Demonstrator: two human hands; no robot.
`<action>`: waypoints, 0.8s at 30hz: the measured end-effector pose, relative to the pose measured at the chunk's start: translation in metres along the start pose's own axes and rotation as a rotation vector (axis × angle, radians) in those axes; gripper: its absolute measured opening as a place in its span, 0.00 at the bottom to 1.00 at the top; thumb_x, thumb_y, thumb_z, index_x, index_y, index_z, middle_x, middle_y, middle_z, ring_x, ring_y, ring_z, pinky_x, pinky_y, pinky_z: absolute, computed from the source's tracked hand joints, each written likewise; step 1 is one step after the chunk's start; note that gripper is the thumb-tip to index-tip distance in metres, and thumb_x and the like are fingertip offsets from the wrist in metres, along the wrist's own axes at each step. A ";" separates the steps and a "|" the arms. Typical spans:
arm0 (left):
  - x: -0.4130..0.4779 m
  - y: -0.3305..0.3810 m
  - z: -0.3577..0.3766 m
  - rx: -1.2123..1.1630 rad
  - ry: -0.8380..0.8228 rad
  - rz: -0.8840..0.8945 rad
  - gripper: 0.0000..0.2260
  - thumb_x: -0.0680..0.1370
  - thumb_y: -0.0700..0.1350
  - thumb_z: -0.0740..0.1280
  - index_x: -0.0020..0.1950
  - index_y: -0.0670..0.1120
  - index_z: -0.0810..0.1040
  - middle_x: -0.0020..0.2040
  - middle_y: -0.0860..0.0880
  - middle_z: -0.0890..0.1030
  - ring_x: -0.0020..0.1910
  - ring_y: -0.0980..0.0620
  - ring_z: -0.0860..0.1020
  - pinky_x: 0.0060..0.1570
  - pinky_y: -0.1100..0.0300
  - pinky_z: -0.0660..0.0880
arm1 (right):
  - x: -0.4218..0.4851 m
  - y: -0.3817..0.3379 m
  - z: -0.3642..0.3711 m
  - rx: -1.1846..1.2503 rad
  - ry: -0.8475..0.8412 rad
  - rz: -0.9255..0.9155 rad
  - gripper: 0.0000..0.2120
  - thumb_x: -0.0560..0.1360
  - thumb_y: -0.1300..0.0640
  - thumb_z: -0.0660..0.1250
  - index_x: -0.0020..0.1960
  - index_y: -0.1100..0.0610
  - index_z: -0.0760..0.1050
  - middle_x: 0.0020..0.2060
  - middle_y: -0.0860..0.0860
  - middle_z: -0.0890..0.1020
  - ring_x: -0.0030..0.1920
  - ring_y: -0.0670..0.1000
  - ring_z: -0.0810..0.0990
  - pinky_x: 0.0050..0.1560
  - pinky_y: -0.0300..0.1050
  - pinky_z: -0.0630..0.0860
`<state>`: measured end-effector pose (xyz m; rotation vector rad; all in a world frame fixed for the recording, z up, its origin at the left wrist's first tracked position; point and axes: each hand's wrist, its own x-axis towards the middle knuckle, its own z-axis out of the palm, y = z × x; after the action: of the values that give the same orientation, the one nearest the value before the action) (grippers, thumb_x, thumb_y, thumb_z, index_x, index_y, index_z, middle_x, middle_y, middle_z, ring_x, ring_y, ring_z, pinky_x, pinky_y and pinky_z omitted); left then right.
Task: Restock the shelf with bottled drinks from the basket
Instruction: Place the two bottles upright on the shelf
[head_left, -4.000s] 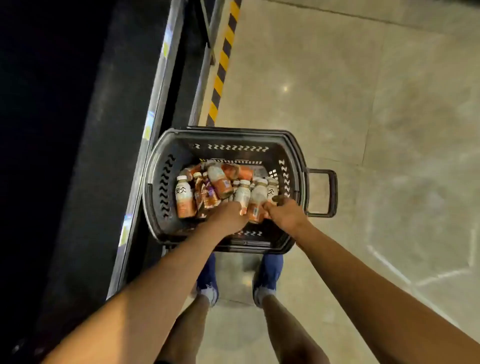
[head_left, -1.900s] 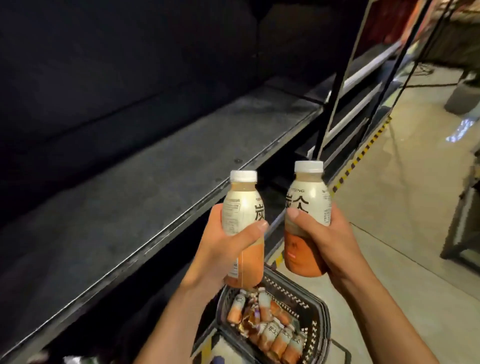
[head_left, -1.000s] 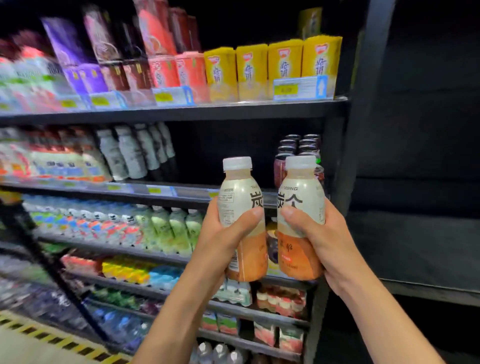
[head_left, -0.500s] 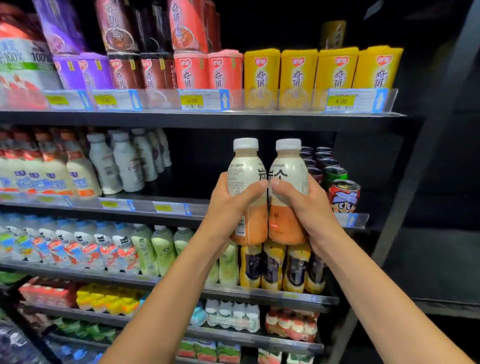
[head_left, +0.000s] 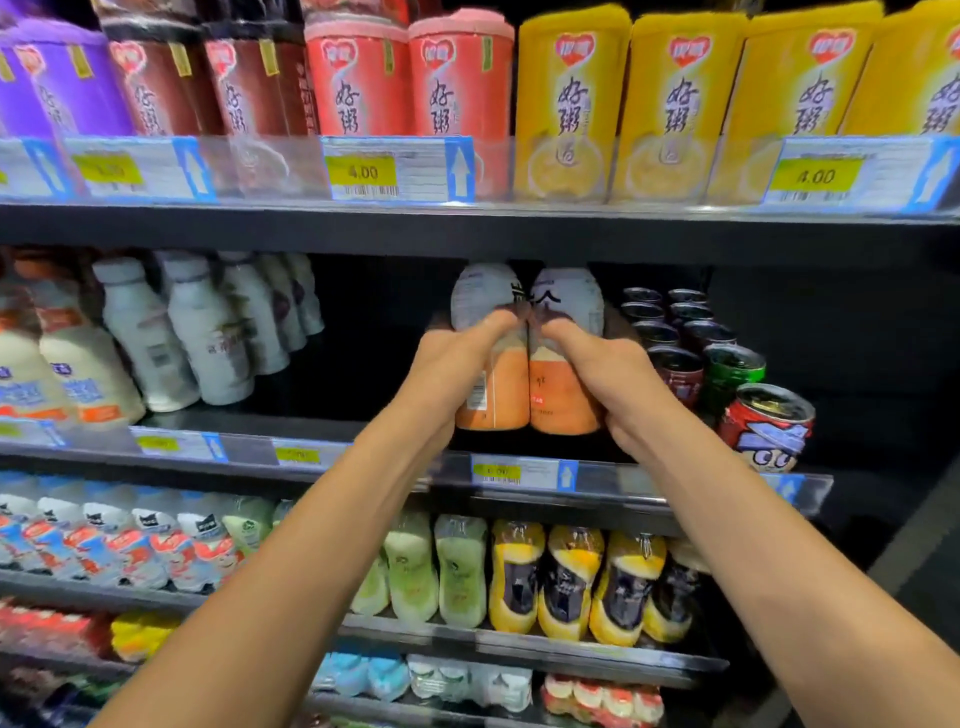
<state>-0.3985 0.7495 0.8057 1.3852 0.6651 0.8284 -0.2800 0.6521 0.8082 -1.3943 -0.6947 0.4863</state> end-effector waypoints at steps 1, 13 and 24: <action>0.013 -0.001 0.000 -0.010 0.013 0.010 0.15 0.70 0.51 0.75 0.52 0.44 0.81 0.41 0.46 0.86 0.36 0.52 0.84 0.34 0.60 0.78 | 0.010 0.002 0.003 0.024 0.004 -0.022 0.16 0.69 0.52 0.78 0.54 0.55 0.81 0.43 0.49 0.87 0.41 0.48 0.86 0.35 0.36 0.78; 0.130 -0.020 0.012 0.052 -0.100 0.089 0.29 0.64 0.50 0.81 0.60 0.42 0.77 0.54 0.41 0.84 0.50 0.44 0.85 0.52 0.45 0.82 | 0.108 0.019 0.009 -0.199 -0.007 0.005 0.19 0.67 0.58 0.79 0.57 0.58 0.81 0.48 0.53 0.86 0.47 0.51 0.86 0.50 0.48 0.82; 0.182 -0.047 0.019 0.149 -0.171 0.101 0.19 0.68 0.43 0.79 0.56 0.43 0.80 0.53 0.44 0.85 0.50 0.47 0.85 0.55 0.49 0.81 | 0.166 0.041 0.007 -0.412 0.017 0.097 0.60 0.36 0.43 0.85 0.65 0.57 0.73 0.55 0.53 0.84 0.53 0.55 0.84 0.58 0.56 0.80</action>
<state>-0.2752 0.8883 0.7725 1.6155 0.5367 0.7416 -0.1630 0.7763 0.7935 -1.8228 -0.7431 0.4209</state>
